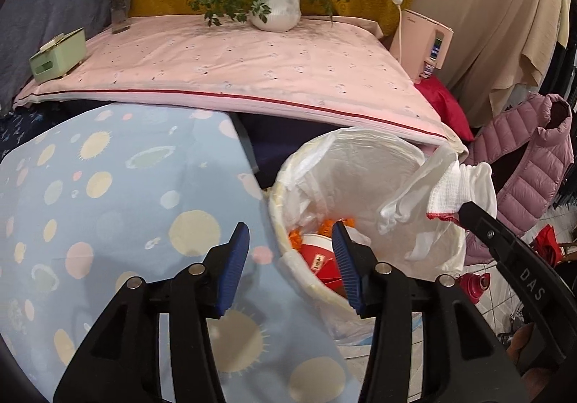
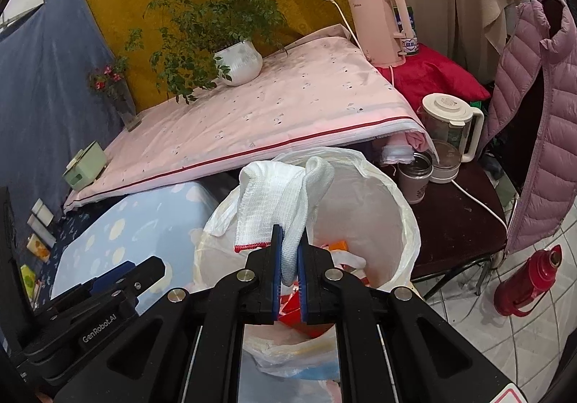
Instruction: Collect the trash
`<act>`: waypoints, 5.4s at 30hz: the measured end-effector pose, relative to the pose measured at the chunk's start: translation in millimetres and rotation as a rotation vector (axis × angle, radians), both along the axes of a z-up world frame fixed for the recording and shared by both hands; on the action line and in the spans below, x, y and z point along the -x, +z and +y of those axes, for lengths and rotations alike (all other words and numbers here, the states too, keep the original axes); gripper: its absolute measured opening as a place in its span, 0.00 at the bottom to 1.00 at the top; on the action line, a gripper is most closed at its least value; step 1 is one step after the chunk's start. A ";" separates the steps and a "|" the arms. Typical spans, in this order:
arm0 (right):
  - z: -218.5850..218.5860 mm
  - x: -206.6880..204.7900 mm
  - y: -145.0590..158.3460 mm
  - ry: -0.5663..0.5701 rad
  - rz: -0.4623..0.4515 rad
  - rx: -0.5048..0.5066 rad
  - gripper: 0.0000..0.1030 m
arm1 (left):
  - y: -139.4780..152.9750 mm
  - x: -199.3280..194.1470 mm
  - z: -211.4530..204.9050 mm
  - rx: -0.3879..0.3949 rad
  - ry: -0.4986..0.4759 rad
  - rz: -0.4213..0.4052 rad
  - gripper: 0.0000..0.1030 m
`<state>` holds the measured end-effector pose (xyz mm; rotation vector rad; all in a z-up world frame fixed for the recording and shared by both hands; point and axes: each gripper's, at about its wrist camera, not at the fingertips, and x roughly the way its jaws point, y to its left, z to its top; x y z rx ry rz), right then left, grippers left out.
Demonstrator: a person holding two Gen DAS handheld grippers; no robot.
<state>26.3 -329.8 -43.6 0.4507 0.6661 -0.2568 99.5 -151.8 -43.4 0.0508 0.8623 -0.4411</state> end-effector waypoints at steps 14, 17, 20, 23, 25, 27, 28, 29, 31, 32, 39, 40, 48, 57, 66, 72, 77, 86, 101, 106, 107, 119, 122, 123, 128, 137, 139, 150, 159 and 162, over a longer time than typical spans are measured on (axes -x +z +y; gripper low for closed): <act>24.0 -27.9 3.0 0.061 0.020 0.032 0.18 | -3.5 3.2 33.1 -0.067 0.077 -0.028 0.57; 29.9 -27.0 5.0 0.071 0.024 0.053 0.28 | -3.1 5.5 38.4 -0.068 0.091 -0.033 0.62; 34.7 -24.5 7.4 0.081 0.029 0.068 0.33 | -3.0 8.8 41.3 -0.076 0.094 -0.038 0.62; 39.5 -21.7 10.7 0.087 0.036 0.099 0.40 | -3.1 11.5 44.2 -0.078 0.099 -0.038 0.62; 42.3 -19.3 12.5 0.092 0.041 0.118 0.44 | -3.2 13.2 47.0 -0.080 0.105 -0.039 0.64; 44.4 -16.1 13.5 0.095 0.046 0.131 0.47 | -3.2 14.9 49.7 -0.085 0.111 -0.041 0.65; 44.9 -14.8 13.6 0.096 0.049 0.137 0.50 | -3.0 15.8 51.4 -0.086 0.113 -0.042 0.65; 46.4 -13.4 13.7 0.096 0.052 0.143 0.53 | -2.6 16.5 52.8 -0.086 0.116 -0.041 0.66; 50.1 -9.9 14.0 0.092 0.059 0.163 0.58 | -2.2 17.9 56.0 -0.085 0.123 -0.038 0.68; 51.5 -8.4 13.7 0.091 0.065 0.172 0.61 | -1.8 19.0 57.7 -0.086 0.127 -0.040 0.69; 62.3 0.7 7.9 0.091 0.107 0.187 0.75 | 0.3 27.8 67.3 -0.093 0.146 -0.058 0.80; 63.4 1.7 7.5 0.087 0.110 0.191 0.79 | 0.4 28.9 68.9 -0.093 0.149 -0.061 0.82; 70.3 9.8 1.1 0.104 0.145 0.221 0.88 | -2.4 34.2 77.7 -0.105 0.167 -0.051 0.86; 73.3 19.8 0.6 0.091 0.155 0.254 0.88 | -3.3 40.5 81.1 -0.107 0.167 -0.052 0.90; 75.6 28.0 2.8 0.078 0.159 0.269 0.93 | -2.5 48.6 80.3 -0.112 0.156 -0.051 0.90; 76.8 31.8 3.6 0.072 0.159 0.274 0.94 | -2.4 51.2 77.6 -0.110 0.148 -0.045 0.90; 76.0 33.6 3.4 0.069 0.165 0.286 0.94 | -2.5 51.8 74.1 -0.112 0.142 -0.046 0.90; 71.4 40.1 1.9 0.061 0.177 0.301 0.93 | -3.9 53.1 69.9 -0.120 0.148 -0.039 0.90; 69.3 44.7 0.5 0.054 0.188 0.313 0.94 | -4.6 57.4 65.9 -0.138 0.158 -0.058 0.90; 69.4 45.9 -1.4 0.053 0.194 0.313 0.94 | -5.6 58.3 66.7 -0.148 0.169 -0.063 0.90; 69.3 46.0 -1.9 0.052 0.196 0.313 0.94 | -5.5 58.3 67.0 -0.147 0.170 -0.061 0.90; 68.9 50.3 -4.8 0.048 0.199 0.314 0.94 | -6.5 63.1 64.6 -0.144 0.172 -0.062 0.90; 67.6 52.3 -5.1 0.045 0.200 0.315 0.94 | -6.8 64.6 62.5 -0.147 0.167 -0.063 0.90; 67.2 53.2 -5.2 0.044 0.199 0.315 0.94 | -6.9 64.9 62.1 -0.148 0.165 -0.063 0.90; 65.7 54.7 -4.7 0.042 0.199 0.315 0.94 | -6.8 66.4 60.9 -0.146 0.163 -0.062 0.90; 64.6 55.3 -4.7 0.041 0.199 0.315 0.94 | -6.5 69.0 57.6 -0.149 0.160 -0.066 0.90; 64.8 55.1 -4.7 0.042 0.199 0.315 0.94 | -6.4 69.2 57.6 -0.149 0.160 -0.067 0.90; 62.3 56.7 -5.0 0.040 0.199 0.315 0.94 | -5.5 72.7 54.7 -0.152 0.153 -0.073 0.90; 62.6 57.8 -5.0 0.040 0.199 0.315 0.94 | -5.2 73.6 54.4 -0.155 0.151 -0.073 0.90; 61.9 58.7 -5.1 0.040 0.199 0.316 0.94 | -5.5 73.9 54.3 -0.156 0.153 -0.074 0.90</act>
